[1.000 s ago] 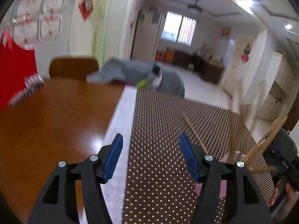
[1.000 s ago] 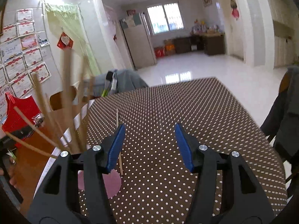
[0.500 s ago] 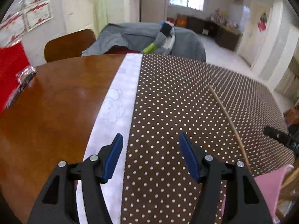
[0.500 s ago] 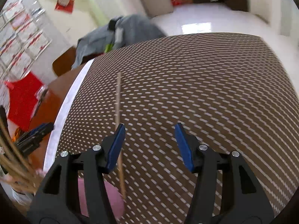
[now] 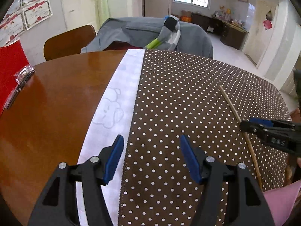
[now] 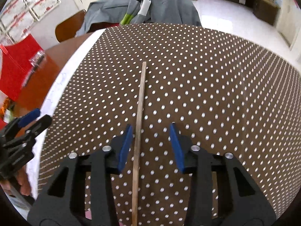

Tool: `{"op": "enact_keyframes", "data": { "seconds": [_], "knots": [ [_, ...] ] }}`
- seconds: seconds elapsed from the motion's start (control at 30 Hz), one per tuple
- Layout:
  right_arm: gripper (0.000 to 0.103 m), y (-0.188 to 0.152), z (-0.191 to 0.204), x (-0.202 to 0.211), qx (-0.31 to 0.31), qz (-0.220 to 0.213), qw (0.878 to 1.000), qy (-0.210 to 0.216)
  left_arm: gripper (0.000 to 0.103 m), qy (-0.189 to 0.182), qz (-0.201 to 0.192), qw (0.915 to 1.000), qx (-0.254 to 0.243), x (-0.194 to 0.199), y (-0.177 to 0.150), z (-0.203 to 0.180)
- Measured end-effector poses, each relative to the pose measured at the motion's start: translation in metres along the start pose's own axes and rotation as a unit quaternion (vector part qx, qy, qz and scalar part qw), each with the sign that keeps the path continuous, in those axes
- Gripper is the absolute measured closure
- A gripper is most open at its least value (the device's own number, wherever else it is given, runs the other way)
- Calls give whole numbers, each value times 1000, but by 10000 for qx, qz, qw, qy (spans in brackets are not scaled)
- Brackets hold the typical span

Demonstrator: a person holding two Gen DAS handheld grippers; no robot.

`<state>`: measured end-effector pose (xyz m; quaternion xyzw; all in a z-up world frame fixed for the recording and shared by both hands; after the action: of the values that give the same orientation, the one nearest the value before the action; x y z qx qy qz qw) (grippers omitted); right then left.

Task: Organize utensils
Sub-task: 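Lower the right tool to the last loose chopstick and grasp it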

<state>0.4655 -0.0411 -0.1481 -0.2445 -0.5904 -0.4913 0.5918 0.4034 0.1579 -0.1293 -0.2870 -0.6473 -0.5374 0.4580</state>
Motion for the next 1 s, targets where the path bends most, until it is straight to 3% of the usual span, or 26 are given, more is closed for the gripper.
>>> {"op": "enact_keyframes", "data": {
  "seconds": [0.07, 0.2, 0.5, 1.0],
  "knots": [
    [71, 9, 5, -3, 59, 49, 9998, -179, 41, 11, -38, 10000, -30, 1, 1, -1],
    [95, 16, 15, -8, 168, 127, 9984, -531, 41, -76, -80, 9999, 5, 4, 2, -2],
    [98, -7, -9, 8, -218, -254, 9978, -573, 41, -43, -257, 9996, 78, 14, 2, 1],
    [98, -100, -72, 80, -1296, -884, 9875, -171, 41, 44, -391, 9992, 72, 61, -40, 32]
  ]
}}
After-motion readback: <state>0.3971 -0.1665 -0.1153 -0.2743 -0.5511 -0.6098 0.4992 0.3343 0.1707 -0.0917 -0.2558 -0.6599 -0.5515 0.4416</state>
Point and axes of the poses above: each gripper's, at about its wrist camera, not at the fingertips, and x roughly against the way its jaws point, z to its left, y to its top, the point moved 2 cm from there along -x, roughly the way its jaws point, and after that the axes turned 11 degrees about z, right-handed, at the moved point
